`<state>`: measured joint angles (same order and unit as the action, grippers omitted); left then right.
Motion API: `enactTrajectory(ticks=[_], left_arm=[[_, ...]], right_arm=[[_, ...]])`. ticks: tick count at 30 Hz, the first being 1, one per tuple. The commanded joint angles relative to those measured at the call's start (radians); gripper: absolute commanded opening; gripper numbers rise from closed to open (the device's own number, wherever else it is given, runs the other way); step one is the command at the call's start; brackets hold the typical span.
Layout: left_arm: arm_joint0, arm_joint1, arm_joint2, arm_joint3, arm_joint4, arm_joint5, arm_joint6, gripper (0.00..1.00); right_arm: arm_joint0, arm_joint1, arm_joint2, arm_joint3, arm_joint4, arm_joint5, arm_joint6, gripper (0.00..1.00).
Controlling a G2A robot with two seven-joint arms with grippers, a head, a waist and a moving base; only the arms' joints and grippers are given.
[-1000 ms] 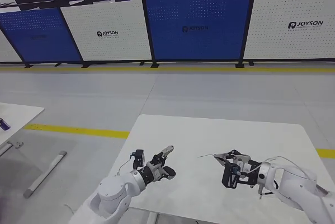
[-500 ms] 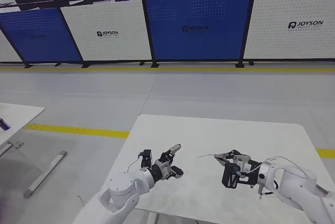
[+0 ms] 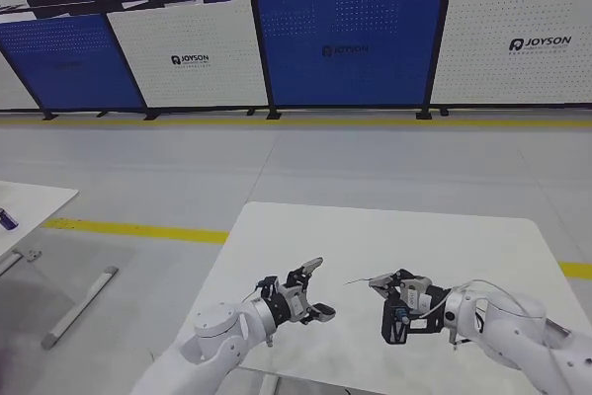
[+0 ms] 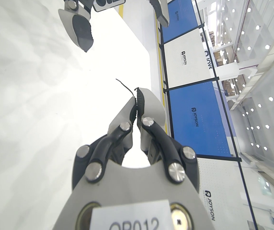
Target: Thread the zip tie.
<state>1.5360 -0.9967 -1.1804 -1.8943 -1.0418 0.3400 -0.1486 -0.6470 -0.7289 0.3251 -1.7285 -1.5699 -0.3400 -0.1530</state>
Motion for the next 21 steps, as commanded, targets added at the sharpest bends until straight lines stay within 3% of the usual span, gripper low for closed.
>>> enactTrajectory(ticks=[1, 5, 9, 13, 16, 21], left_arm=[[0.0, 0.0, 0.0, 0.0, 0.0, 0.0, 0.0, 1.0], [-0.005, -0.007, 0.016, -0.016, -0.002, -0.015, 0.039, 1.0], [-0.045, -0.022, 0.061, -0.026, -0.026, 0.0, 0.148, 1.0], [-0.107, -0.039, 0.15, 0.013, -0.029, 0.0, 0.242, 1.0], [-0.154, -0.048, 0.192, 0.047, -0.065, 0.0, 0.288, 1.0], [-0.161, -0.05, 0.197, 0.052, -0.073, 0.0, 0.293, 1.0]], right_arm=[[0.0, 0.0, 0.0, 0.0, 0.0, 0.0, 0.0, 0.0], [0.0, 0.0, 0.0, 0.0, 0.0, 0.0, 0.0, 0.0], [0.0, 0.0, 0.0, 0.0, 0.0, 0.0, 0.0, 0.0], [0.0, 0.0, 0.0, 0.0, 0.0, 0.0, 0.0, 0.0], [0.0, 0.0, 0.0, 0.0, 0.0, 0.0, 0.0, 0.0], [0.0, 0.0, 0.0, 0.0, 0.0, 0.0, 0.0, 0.0]])
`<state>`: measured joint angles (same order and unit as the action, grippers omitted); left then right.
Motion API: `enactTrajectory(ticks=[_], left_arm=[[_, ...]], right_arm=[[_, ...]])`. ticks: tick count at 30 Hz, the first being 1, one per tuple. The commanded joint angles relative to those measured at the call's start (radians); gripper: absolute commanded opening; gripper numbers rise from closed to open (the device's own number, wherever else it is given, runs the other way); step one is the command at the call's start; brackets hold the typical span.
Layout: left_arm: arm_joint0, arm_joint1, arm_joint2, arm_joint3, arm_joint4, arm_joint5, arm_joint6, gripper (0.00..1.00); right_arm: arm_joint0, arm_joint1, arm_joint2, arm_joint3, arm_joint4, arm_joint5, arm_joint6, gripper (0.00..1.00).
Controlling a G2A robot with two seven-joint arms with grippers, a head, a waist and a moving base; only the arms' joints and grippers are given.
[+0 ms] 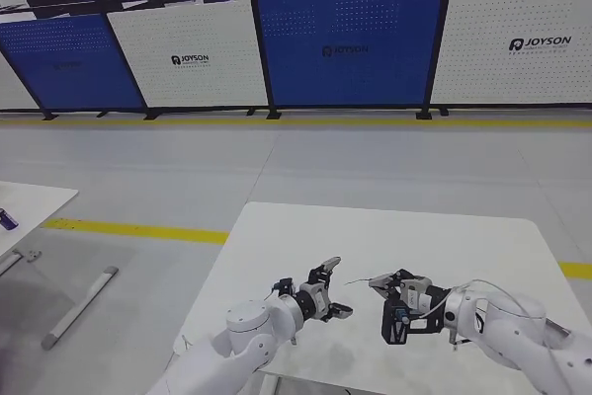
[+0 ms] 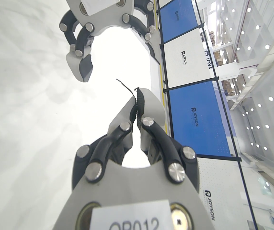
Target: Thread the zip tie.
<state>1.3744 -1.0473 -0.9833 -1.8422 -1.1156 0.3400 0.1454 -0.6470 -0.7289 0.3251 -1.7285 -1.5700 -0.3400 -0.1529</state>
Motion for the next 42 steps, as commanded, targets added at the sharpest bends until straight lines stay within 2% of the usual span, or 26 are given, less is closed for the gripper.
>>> enactTrajectory(ticks=[1, 6, 9, 13, 19, 24, 27, 28, 29, 30, 31, 32, 34, 36, 42], left_arm=[[0.001, 0.0, 0.0, 0.0, 0.001, 0.0, -0.001, 1.0], [0.005, -0.003, -0.002, -0.008, -0.024, -0.003, -0.012, 1.0], [0.0, -0.009, -0.001, -0.024, -0.059, -0.006, 0.009, 1.0], [-0.02, -0.023, 0.005, -0.022, -0.128, -0.017, 0.061, 1.0], [-0.02, -0.023, 0.005, -0.022, -0.128, -0.017, 0.061, 1.0], [-0.016, -0.027, 0.014, -0.003, -0.091, -0.038, 0.056, 1.0], [-0.015, -0.029, 0.017, 0.001, -0.078, -0.04, 0.033, 1.0], [-0.013, -0.029, 0.018, 0.0, -0.075, -0.039, 0.028, 0.84], [-0.011, -0.03, 0.018, -0.001, -0.073, -0.037, 0.024, 0.63], [-0.009, -0.031, 0.017, -0.003, -0.073, -0.037, 0.021, 0.58], [-0.007, -0.031, 0.017, -0.006, -0.074, -0.034, 0.019, 0.47], [-0.005, -0.032, 0.016, -0.007, -0.076, -0.032, 0.015, 0.42], [-0.002, -0.033, 0.012, -0.009, -0.087, -0.029, 0.011, 0.34], [0.0, -0.034, 0.006, -0.011, -0.11, -0.017, 0.004, 0.38], [-0.005, -0.039, -0.003, -0.009, -0.126, -0.011, 0.007, 0.38]], right_arm=[[0.0, 0.0, 0.0, 0.0, 0.0, 0.0, 0.0, 0.0], [0.0, 0.0, 0.0, 0.0, 0.0, 0.0, 0.0, 0.0], [0.0, 0.0, 0.0, 0.0, 0.0, 0.0, 0.0, 0.0], [0.0, 0.0, 0.0, 0.0, 0.0, 0.0, 0.0, 0.0], [0.0, 0.0, 0.0, 0.0, 0.0, 0.0, 0.0, 0.0], [0.0, 0.0, 0.0, 0.0, 0.0, 0.0, 0.0, 0.0], [0.0, 0.0, 0.0, 0.0, 0.0, 0.0, 0.0, 0.0], [0.0, 0.0, 0.0, 0.0, 0.0, 0.0, 0.0, 0.0], [0.0, 0.0, 0.0, 0.0, 0.0, 0.0, 0.0, 0.0], [0.0, 0.0, 0.0, 0.0, 0.0, 0.0, 0.0, 0.0], [0.0, 0.0, 0.0, 0.0, 0.0, 0.0, 0.0, 0.0], [0.0, 0.0, 0.0, 0.0, 0.0, 0.0, 0.0, 0.0], [0.0, 0.0, 0.0, 0.0, 0.0, 0.0, 0.0, 0.0], [0.0, 0.0, 0.0, 0.0, 0.0, 0.0, 0.0, 0.0], [0.0, 0.0, 0.0, 0.0, 0.0, 0.0, 0.0, 0.0]])
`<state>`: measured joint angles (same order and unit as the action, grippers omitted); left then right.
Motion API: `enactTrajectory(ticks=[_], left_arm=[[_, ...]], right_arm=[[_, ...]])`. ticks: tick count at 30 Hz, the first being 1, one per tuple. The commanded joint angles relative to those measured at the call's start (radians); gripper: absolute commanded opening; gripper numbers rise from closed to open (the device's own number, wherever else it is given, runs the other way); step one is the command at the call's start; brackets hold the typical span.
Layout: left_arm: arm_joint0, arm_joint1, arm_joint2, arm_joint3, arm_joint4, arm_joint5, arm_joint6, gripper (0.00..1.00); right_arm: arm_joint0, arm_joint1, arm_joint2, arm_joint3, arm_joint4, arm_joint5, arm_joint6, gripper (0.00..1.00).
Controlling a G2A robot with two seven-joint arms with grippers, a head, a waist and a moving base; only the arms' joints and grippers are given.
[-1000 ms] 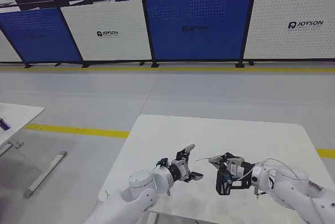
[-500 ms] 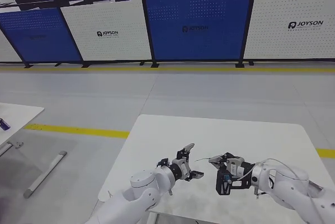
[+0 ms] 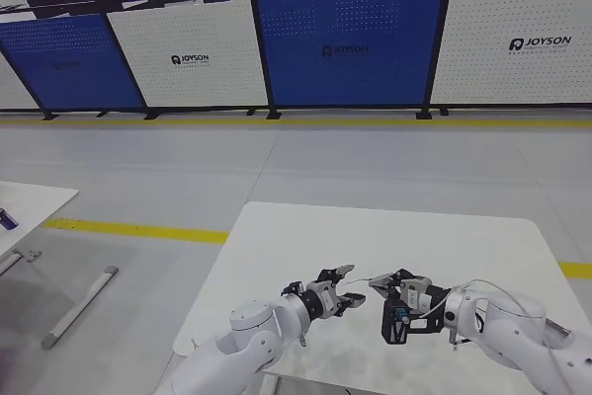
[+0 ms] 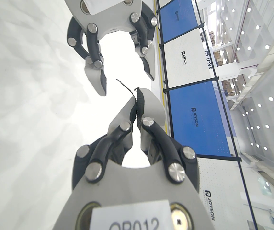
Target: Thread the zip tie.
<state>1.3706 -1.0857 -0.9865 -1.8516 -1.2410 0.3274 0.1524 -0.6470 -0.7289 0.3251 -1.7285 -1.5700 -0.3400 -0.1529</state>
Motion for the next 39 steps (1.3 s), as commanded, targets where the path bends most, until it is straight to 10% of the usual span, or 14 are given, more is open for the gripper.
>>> enactTrajectory(ticks=[1, 39], left_arm=[[-0.001, -0.002, 0.002, 0.0, 0.0, 0.003, 0.002, 0.38], [-0.023, -0.014, 0.029, 0.014, -0.006, 0.013, 0.009, 0.0]], right_arm=[[0.0, 0.0, 0.0, 0.0, 0.0, 0.0, 0.0, 0.0], [0.0, 0.0, 0.0, 0.0, 0.0, 0.0, 0.0, 0.0]])
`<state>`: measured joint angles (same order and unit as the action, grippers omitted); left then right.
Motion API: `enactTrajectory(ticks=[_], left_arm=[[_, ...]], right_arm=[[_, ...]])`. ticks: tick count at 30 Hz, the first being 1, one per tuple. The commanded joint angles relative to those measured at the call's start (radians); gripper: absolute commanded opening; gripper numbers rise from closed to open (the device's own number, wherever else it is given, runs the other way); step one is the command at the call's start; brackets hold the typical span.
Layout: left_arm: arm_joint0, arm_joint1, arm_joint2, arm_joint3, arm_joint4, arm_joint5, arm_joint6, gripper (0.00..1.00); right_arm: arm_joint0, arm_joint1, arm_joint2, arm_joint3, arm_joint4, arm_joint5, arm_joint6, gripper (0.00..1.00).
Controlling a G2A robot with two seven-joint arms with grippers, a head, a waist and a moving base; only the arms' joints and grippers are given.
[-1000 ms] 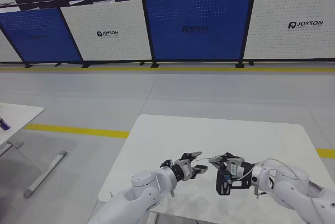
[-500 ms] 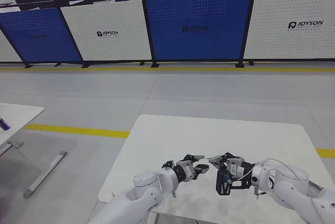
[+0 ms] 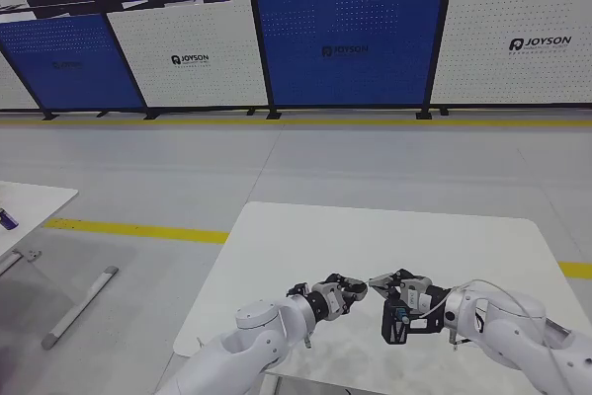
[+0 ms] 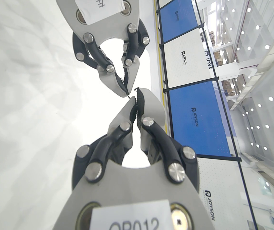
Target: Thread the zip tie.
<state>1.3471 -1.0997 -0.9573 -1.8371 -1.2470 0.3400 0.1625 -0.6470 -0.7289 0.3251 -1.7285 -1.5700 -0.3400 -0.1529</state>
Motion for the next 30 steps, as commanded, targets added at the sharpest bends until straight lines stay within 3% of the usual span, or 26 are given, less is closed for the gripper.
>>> enactTrajectory(ticks=[1, 10, 11, 12, 13, 15, 16, 17, 18, 23, 26, 30], left_arm=[[0.0, 0.0, 0.001, 0.0, 0.001, 0.0, -0.001, 0.0], [0.001, -0.001, 0.002, -0.001, 0.005, 0.0, -0.003, 0.0], [0.001, -0.001, 0.001, 0.0, 0.006, 0.0, -0.002, 0.0], [0.001, -0.002, 0.0, 0.0, 0.007, 0.0, -0.001, 0.0], [0.001, -0.002, -0.002, 0.002, 0.008, 0.0, 0.001, 0.0], [0.0, -0.003, -0.006, 0.007, 0.013, -0.005, 0.007, 0.0], [0.0, -0.004, -0.007, 0.008, 0.018, -0.01, 0.011, 0.0], [0.001, -0.005, -0.007, 0.01, 0.025, -0.016, 0.014, 0.0], [0.001, -0.005, -0.008, 0.011, 0.035, -0.022, 0.017, 0.0], [0.013, -0.006, -0.01, 0.01, 0.119, -0.066, 0.025, 0.0], [0.032, -0.002, -0.008, 0.001, 0.221, -0.099, 0.02, 0.0], [0.058, 0.005, -0.001, -0.01, 0.368, -0.106, 0.005, 0.0]], right_arm=[[0.0, 0.0, 0.0, 0.0, 0.0, 0.0, 0.0, 0.0], [-0.04, 0.001, 0.039, -0.013, 0.0, 0.0, 0.011, 0.0], [-0.044, 0.002, 0.044, -0.016, 0.0, 0.0, 0.008, 0.06], [-0.048, 0.004, 0.049, -0.018, 0.0, 0.0, 0.005, 0.26], [-0.052, 0.006, 0.054, -0.02, 0.0, 0.0, 0.003, 0.36], [-0.063, 0.012, 0.066, -0.028, 0.0, 0.0, -0.005, 0.49], [-0.068, 0.015, 0.072, -0.03, 0.0, 0.0, -0.008, 0.82], [-0.076, 0.019, 0.083, -0.034, 0.0, 0.0, -0.01, 0.95], [-0.083, 0.023, 0.091, -0.038, 0.0, 0.0, -0.013, 1.0], [-0.153, 0.049, 0.164, -0.042, 0.072, 0.031, -0.12, 1.0], [-0.203, 0.069, 0.215, -0.034, 0.137, 0.031, -0.165, 1.0], [-0.266, 0.084, 0.279, -0.013, 0.283, 0.055, -0.223, 1.0]])
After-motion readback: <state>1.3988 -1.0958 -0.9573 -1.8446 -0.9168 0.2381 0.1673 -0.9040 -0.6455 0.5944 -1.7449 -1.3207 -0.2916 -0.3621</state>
